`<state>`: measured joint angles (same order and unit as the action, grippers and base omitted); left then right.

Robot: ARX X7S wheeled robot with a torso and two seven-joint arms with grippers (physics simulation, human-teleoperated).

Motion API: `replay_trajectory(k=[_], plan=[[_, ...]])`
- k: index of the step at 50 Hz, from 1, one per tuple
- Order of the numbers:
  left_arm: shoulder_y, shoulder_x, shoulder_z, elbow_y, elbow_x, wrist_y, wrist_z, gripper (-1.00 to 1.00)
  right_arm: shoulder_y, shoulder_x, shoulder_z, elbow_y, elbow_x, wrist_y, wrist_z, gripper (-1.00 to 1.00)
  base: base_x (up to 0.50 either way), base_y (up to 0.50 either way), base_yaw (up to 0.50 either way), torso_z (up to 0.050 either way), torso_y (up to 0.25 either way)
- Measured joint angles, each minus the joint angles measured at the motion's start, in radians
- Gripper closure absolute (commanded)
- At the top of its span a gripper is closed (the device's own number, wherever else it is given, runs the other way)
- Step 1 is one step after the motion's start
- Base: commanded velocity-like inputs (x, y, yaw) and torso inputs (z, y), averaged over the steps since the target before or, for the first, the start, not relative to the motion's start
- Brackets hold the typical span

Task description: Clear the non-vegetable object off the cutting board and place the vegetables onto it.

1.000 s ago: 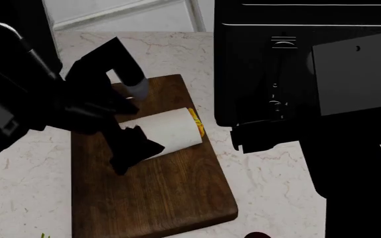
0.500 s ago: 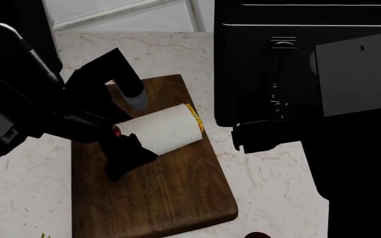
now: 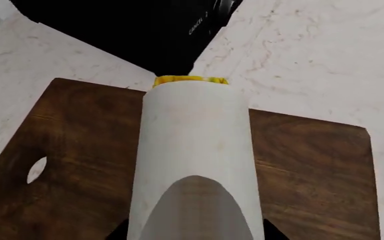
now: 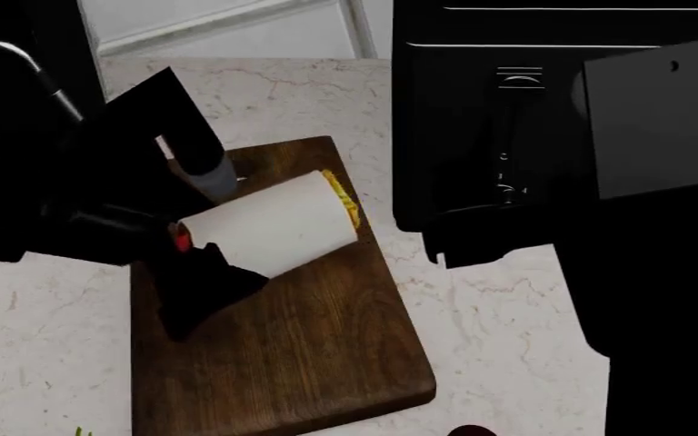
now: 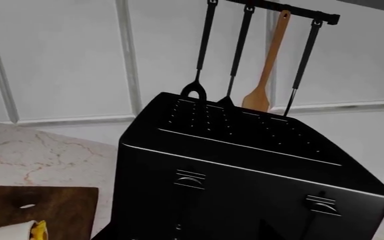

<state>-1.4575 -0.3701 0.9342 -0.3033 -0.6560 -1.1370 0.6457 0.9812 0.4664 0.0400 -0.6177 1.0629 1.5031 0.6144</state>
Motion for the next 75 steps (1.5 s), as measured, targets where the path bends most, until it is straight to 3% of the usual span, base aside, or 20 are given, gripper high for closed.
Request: replay_trajectory(k=[12, 25, 48, 75], plan=[[0.078, -0.117, -0.160, 0.280, -0.132, -0.182, -0.167, 1.00, -0.007, 0.007, -0.004, 0.001, 0.020, -0.025, 0.014, -1.00, 0.00, 0.00, 0.00, 0.000, 0.001], [0.183, -0.237, -0.329, 0.462, -0.259, -0.311, -0.317, 1.00, -0.011, 0.016, -0.022, 0.010, 0.024, -0.061, 0.014, -1.00, 0.00, 0.00, 0.00, 0.000, 0.001], [0.277, -0.461, -0.459, 0.556, -0.339, -0.352, -0.430, 1.00, 0.017, 0.021, -0.047, 0.026, 0.057, -0.076, 0.040, -1.00, 0.00, 0.00, 0.00, 0.000, 0.000], [0.427, -0.636, -0.585, 0.631, -0.477, -0.362, -0.547, 1.00, 0.011, 0.031, -0.076, 0.035, 0.063, -0.119, 0.049, -1.00, 0.00, 0.00, 0.00, 0.000, 0.001]])
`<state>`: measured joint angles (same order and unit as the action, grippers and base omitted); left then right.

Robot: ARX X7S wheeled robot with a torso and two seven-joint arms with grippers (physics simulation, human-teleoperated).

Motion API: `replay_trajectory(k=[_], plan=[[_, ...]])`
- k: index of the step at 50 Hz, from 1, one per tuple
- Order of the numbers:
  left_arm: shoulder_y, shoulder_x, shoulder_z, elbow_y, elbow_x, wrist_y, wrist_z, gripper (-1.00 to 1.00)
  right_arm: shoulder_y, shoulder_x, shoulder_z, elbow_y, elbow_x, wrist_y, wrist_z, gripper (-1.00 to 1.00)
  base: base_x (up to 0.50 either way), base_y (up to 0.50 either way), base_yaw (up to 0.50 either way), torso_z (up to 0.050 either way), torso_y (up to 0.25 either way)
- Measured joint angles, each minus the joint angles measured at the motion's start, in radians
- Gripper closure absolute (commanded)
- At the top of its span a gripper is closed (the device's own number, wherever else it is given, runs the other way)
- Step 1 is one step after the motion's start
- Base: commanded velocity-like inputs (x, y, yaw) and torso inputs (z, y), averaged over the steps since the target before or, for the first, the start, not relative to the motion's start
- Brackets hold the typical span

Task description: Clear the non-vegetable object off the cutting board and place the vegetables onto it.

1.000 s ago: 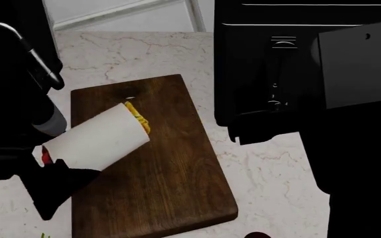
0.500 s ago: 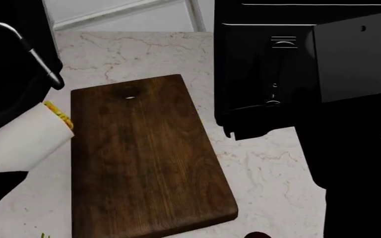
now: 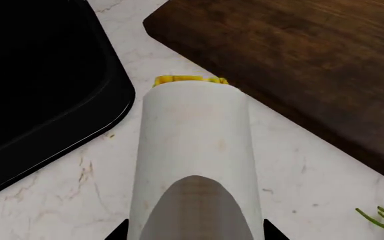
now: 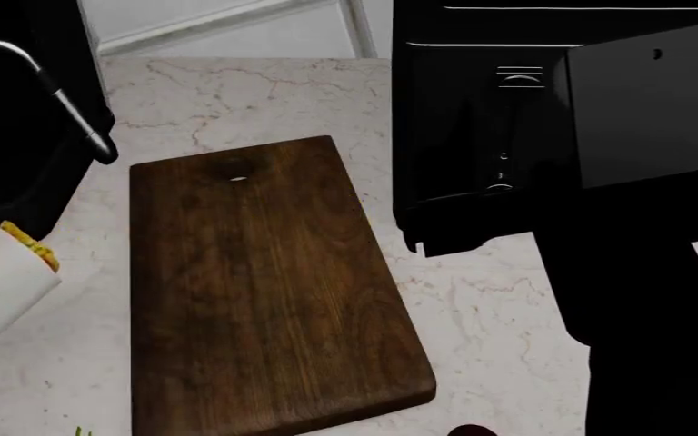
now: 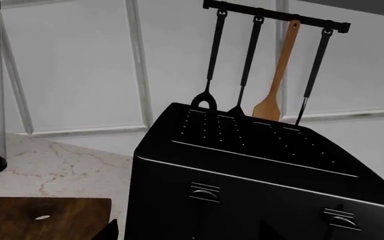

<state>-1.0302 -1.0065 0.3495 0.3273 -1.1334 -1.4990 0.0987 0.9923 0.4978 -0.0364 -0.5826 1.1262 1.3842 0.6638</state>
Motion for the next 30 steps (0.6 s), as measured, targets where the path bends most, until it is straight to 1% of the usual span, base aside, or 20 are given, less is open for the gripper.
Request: replay_trajectory(k=[8, 17, 30], plan=[[0.029, -0.043, -0.013, 0.007, -0.019, 0.014, -0.012, 1.00, 0.002, 0.003, -0.006, 0.003, 0.004, -0.007, 0.004, -1.00, 0.00, 0.00, 0.00, 0.000, 0.001], [0.061, -0.072, -0.024, 0.013, -0.037, 0.032, -0.028, 1.00, 0.008, 0.007, -0.007, 0.003, 0.020, -0.006, 0.016, -1.00, 0.00, 0.00, 0.00, 0.000, 0.000], [0.172, -0.105, -0.055, 0.026, -0.062, 0.103, -0.050, 1.00, 0.003, 0.015, -0.003, -0.002, 0.039, -0.010, 0.032, -1.00, 0.00, 0.00, 0.00, 0.000, 0.001]])
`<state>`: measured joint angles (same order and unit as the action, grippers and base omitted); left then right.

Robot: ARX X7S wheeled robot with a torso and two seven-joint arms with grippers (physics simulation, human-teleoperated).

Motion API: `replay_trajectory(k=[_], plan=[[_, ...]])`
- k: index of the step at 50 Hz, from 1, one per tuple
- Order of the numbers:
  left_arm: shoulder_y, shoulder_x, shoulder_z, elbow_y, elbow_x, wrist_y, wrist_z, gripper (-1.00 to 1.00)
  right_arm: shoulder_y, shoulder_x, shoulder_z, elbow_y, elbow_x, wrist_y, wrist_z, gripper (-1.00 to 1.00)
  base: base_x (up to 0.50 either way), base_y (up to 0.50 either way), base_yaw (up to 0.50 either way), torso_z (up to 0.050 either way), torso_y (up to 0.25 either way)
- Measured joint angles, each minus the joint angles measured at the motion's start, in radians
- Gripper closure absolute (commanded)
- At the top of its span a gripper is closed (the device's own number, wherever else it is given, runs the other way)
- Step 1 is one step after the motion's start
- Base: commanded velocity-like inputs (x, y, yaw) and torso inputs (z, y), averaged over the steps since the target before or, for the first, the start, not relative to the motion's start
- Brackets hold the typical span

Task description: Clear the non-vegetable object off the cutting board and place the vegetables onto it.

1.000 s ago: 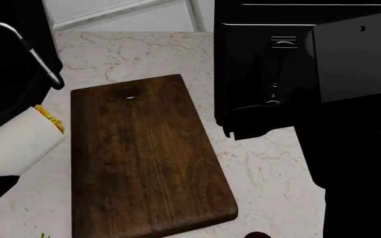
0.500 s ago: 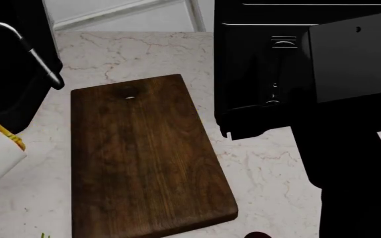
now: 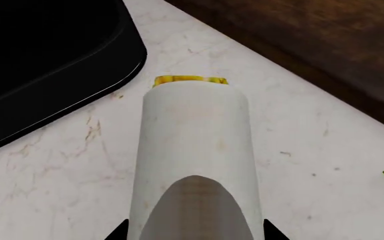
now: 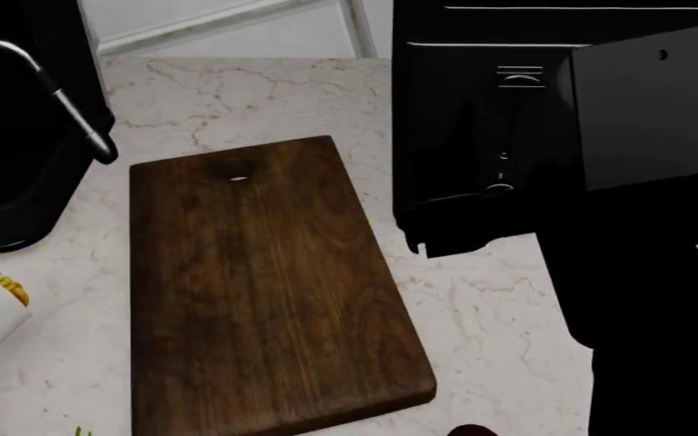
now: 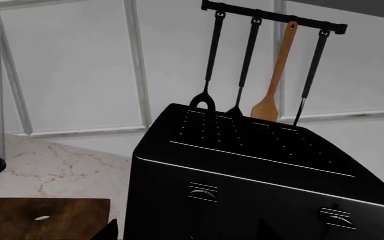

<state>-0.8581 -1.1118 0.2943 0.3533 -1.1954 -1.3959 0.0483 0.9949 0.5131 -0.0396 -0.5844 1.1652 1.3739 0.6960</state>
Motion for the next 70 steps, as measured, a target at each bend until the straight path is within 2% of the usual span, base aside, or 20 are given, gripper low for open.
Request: replay_trajectory(k=[3, 4, 13, 22, 32, 46, 58, 70], plan=[[0.029, -0.008, -0.009, 0.003, -0.005, 0.018, -0.005, 1.00, -0.001, 0.002, 0.000, -0.001, 0.004, -0.001, 0.003, -1.00, 0.00, 0.00, 0.00, 0.000, 0.000], [0.038, -0.010, -0.011, 0.003, -0.006, 0.023, -0.006, -1.00, -0.001, 0.002, 0.000, -0.001, 0.005, -0.002, 0.004, -1.00, 0.00, 0.00, 0.00, 0.000, 0.000], [0.068, -0.024, -0.031, 0.004, -0.018, 0.045, -0.030, -1.00, -0.006, 0.008, -0.001, -0.002, 0.013, -0.010, 0.010, -1.00, 0.00, 0.00, 0.00, 0.000, 0.000], [0.025, -0.024, -0.051, 0.009, -0.061, 0.021, -0.056, -1.00, -0.007, 0.014, -0.008, 0.000, 0.012, -0.021, 0.010, -1.00, 0.00, 0.00, 0.00, 0.000, 0.000], [-0.064, -0.003, -0.099, 0.001, -0.270, -0.040, -0.185, -1.00, 0.012, 0.013, -0.016, 0.006, 0.026, -0.018, 0.021, -1.00, 0.00, 0.00, 0.00, 0.000, 0.000], [-0.225, 0.022, -0.049, -0.018, -0.583, -0.059, -0.401, -1.00, 0.026, 0.020, -0.020, 0.011, 0.049, -0.014, 0.036, -1.00, 0.00, 0.00, 0.00, 0.000, 0.000], [-0.316, 0.027, 0.050, 0.035, -0.857, 0.044, -0.624, -1.00, 0.007, 0.032, -0.024, 0.008, 0.051, -0.030, 0.035, -1.00, 0.00, 0.00, 0.00, 0.000, 0.000], [-0.216, -0.017, 0.071, 0.133, -0.978, 0.240, -0.800, -1.00, -0.004, 0.041, -0.040, 0.013, 0.036, -0.054, 0.022, -1.00, 0.00, 0.00, 0.00, 0.000, 0.000]])
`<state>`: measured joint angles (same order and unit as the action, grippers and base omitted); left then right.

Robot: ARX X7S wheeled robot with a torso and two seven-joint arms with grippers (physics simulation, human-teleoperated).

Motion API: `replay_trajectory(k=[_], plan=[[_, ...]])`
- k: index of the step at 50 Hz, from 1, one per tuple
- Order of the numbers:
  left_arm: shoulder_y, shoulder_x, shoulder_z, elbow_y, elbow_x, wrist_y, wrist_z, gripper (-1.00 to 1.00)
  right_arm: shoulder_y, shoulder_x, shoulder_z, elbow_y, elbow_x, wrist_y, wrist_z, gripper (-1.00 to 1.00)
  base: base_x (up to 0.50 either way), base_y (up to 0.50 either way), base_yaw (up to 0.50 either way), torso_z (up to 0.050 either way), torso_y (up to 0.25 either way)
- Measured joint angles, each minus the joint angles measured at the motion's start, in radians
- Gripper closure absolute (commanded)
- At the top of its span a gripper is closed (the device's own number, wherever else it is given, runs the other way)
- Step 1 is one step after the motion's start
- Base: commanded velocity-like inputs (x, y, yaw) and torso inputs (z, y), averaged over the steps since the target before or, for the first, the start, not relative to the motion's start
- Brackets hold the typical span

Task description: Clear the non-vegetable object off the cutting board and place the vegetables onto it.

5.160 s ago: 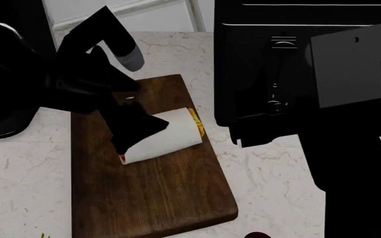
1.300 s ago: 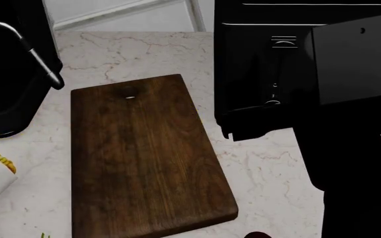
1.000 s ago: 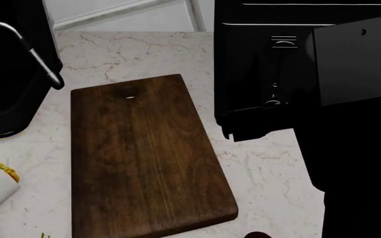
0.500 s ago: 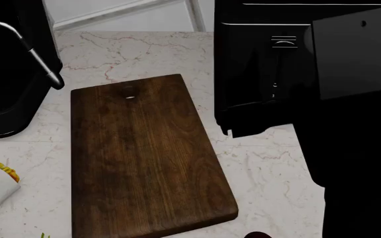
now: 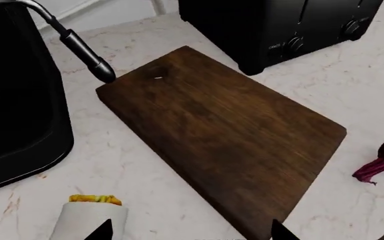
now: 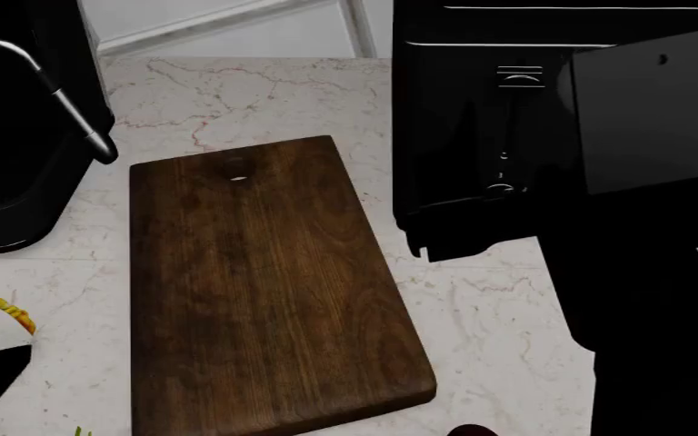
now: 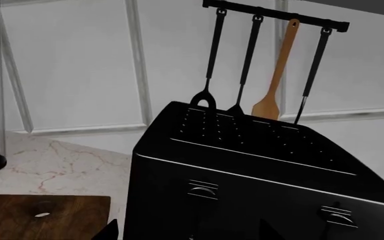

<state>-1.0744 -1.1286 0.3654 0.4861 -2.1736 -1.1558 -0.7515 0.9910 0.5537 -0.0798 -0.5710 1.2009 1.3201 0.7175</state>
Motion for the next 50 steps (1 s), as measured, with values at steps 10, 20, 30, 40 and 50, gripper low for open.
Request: replay_trajectory(k=[10, 20, 30, 40, 50], plan=[[0.125, -0.032, -0.007, 0.072, -0.037, 0.148, -0.097, -1.00, -0.003, 0.006, -0.016, 0.007, -0.014, -0.017, -0.012, -1.00, 0.00, 0.00, 0.00, 0.000, 0.000], [0.130, -0.049, 0.033, 0.113, -0.131, 0.194, -0.204, -1.00, -0.001, 0.009, -0.029, 0.014, -0.021, -0.029, -0.020, -1.00, 0.00, 0.00, 0.00, 0.000, 0.000], [0.099, -0.034, 0.084, 0.119, -0.199, 0.204, -0.282, -1.00, -0.017, 0.015, -0.039, 0.017, -0.039, -0.056, -0.035, -1.00, 0.00, 0.00, 0.00, 0.000, 0.000], [0.123, -0.001, 0.105, 0.107, -0.179, 0.223, -0.289, -1.00, -0.038, 0.024, -0.042, 0.016, -0.047, -0.075, -0.042, -1.00, 0.00, 0.00, 0.00, 0.000, 0.000], [0.185, 0.013, 0.107, 0.105, -0.143, 0.256, -0.270, -1.00, -0.056, 0.033, -0.041, 0.013, -0.050, -0.089, -0.044, -1.00, 0.00, 0.00, 0.00, 0.000, 0.000]])
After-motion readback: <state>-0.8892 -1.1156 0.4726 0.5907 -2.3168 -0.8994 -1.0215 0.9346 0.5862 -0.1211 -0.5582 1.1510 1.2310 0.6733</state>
